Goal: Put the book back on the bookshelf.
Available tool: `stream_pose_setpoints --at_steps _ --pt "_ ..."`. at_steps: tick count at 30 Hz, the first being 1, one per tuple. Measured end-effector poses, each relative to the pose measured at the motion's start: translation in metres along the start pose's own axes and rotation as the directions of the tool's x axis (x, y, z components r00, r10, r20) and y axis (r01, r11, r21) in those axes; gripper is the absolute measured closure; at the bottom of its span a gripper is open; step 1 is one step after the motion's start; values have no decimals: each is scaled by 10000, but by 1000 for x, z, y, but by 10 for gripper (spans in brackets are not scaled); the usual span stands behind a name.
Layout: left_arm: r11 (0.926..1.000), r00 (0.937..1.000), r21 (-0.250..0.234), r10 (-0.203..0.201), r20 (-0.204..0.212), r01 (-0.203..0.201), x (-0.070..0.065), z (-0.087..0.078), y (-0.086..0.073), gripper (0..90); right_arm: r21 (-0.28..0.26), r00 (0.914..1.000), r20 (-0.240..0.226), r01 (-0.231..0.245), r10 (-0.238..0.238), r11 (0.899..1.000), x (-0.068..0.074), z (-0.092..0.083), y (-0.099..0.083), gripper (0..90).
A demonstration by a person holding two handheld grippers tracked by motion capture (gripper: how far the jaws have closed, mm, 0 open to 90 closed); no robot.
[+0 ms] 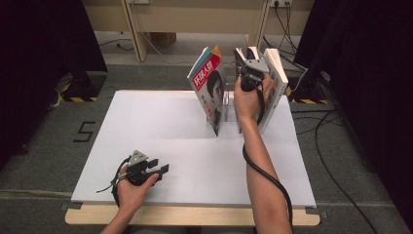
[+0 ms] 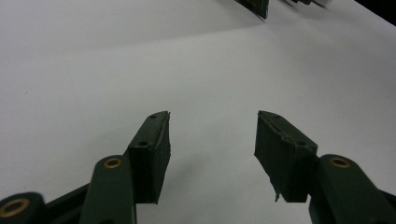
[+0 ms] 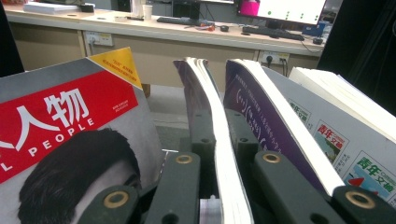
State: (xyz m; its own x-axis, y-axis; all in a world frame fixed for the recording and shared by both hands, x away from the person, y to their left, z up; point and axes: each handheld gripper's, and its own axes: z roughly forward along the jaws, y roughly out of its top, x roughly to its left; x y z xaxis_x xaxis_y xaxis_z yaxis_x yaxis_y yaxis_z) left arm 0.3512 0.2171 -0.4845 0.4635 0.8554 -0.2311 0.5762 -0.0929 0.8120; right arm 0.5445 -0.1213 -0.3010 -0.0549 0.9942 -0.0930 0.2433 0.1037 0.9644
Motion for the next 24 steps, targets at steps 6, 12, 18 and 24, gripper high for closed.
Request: stream_pose_setpoints --at_steps 6,12,18,24 --pt "10000 10000 21 32 -14 -32 0 0 0 446 90 9998 83 207 -207 9997 3 -1 0 837" --pt "10000 10000 18 45 -1 -45 0 0 0 446 172 9997 178 185 -188 9997 2 -2 -1 836" --pt "10000 10000 30 47 17 -47 -1 0 0 446 -1 10000 -54 22 -22 10000 0 -4 -5 819" --pt "10000 10000 28 55 11 -55 -1 0 -1 446 -26 9996 -159 -212 212 9998 -1 -5 -10 795"
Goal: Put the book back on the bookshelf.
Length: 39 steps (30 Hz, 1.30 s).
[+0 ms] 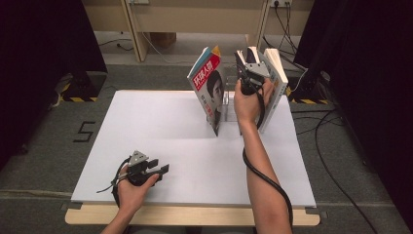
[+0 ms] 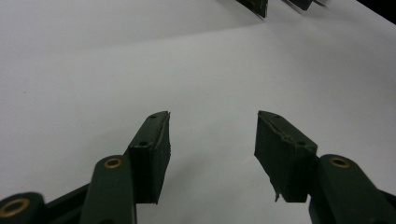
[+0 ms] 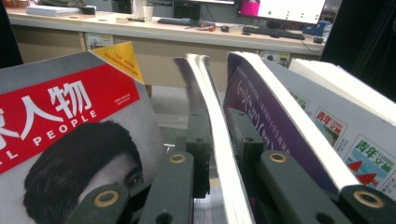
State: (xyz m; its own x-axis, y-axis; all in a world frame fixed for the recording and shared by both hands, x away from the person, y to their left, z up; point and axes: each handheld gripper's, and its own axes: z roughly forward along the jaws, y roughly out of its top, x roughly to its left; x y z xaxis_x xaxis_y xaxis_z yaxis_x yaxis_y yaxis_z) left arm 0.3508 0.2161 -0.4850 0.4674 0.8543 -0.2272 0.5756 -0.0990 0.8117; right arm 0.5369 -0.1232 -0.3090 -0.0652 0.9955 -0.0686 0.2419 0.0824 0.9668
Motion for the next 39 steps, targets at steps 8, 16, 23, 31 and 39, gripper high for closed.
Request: stream_pose_setpoints --at_steps 8,16,23,31,39 --pt "10000 10000 12 5 5 -5 0 0 0 446 98 9999 -115 -96 97 9999 -2 -5 -6 764" --pt "10000 10000 18 25 -2 -25 -1 1 0 446 123 9954 -551 -779 784 9969 -11 -18 -11 748" --pt "10000 10000 67 33 12 -33 -2 1 -1 446 604 9902 -752 -1136 1180 9917 -18 -23 -18 763" --pt "9999 10000 96 41 20 -41 -2 3 -1 446 1052 9897 -751 -1135 1217 9880 -20 -21 -23 798" --pt "9999 10000 121 69 21 -69 -2 3 -1 446 1410 9904 -457 -1226 1301 9824 -22 -19 -18 841"
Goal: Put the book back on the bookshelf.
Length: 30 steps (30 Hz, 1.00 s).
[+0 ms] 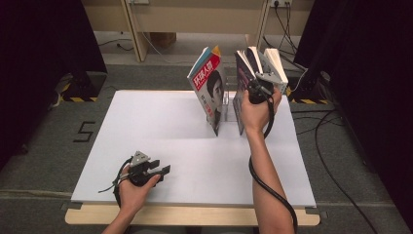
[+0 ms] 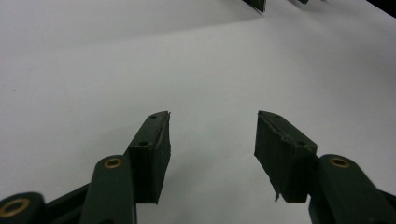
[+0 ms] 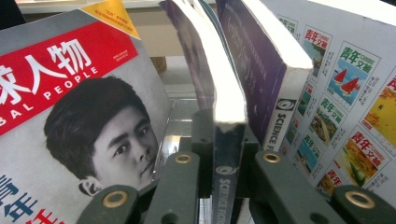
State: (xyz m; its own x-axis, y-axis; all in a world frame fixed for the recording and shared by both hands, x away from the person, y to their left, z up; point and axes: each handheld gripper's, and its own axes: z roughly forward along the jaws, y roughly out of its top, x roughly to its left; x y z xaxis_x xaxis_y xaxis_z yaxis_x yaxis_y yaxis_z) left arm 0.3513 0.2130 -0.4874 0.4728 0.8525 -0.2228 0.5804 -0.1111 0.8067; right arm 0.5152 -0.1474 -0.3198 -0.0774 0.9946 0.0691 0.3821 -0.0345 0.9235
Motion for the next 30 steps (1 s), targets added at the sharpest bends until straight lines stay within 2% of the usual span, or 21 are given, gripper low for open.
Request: stream_pose_setpoints --at_steps 7,22,26,30 --pt "10000 10000 -32 -18 -26 18 1 0 0 447 -482 10000 10 25 -25 9988 0 4 0 844" --pt "10000 10000 -27 27 14 -27 1 0 0 449 -1166 9999 126 -13 28 9932 1 15 0 845" --pt "10000 10000 -4 59 26 -59 1 0 0 449 -1156 9998 176 -70 91 9933 3 20 -1 844" --pt "10000 10000 5 66 34 -66 1 0 0 449 -1197 9995 294 113 -79 9928 6 20 -4 842"
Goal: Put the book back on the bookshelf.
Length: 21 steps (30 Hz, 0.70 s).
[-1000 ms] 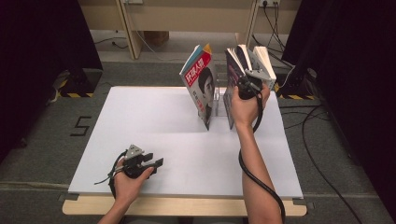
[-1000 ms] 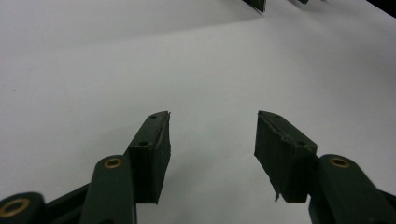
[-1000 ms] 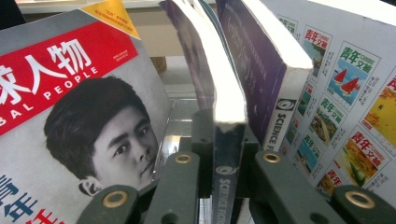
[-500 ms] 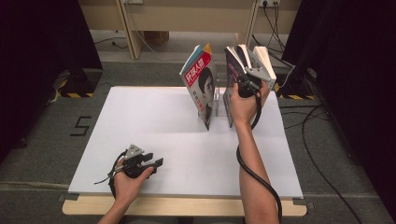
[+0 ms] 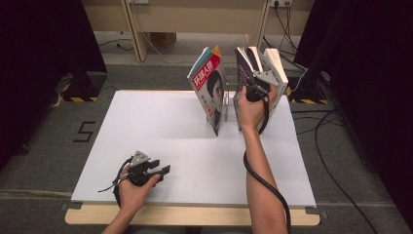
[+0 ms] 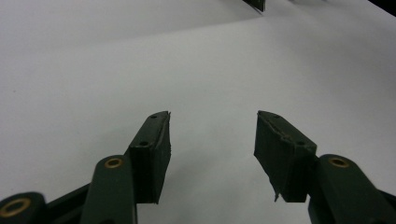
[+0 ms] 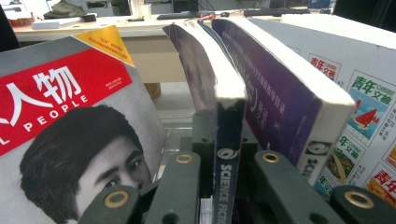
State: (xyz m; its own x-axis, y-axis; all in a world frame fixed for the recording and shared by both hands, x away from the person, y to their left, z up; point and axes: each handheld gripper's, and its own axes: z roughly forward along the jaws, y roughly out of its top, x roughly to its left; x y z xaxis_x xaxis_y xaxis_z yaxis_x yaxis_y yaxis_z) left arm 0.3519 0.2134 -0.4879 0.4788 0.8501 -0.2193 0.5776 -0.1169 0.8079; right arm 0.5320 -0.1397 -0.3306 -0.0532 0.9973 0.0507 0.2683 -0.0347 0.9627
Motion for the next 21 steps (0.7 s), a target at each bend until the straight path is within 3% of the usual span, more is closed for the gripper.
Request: stream_pose_setpoints --at_steps 10,21 --pt "10000 10000 55 62 10 -63 -1 0 0 449 675 9998 118 178 -186 9976 0 -8 1 808" --pt "10000 10000 28 29 32 -29 -3 0 -1 449 790 9997 -103 211 -203 9967 -3 -22 -4 783"
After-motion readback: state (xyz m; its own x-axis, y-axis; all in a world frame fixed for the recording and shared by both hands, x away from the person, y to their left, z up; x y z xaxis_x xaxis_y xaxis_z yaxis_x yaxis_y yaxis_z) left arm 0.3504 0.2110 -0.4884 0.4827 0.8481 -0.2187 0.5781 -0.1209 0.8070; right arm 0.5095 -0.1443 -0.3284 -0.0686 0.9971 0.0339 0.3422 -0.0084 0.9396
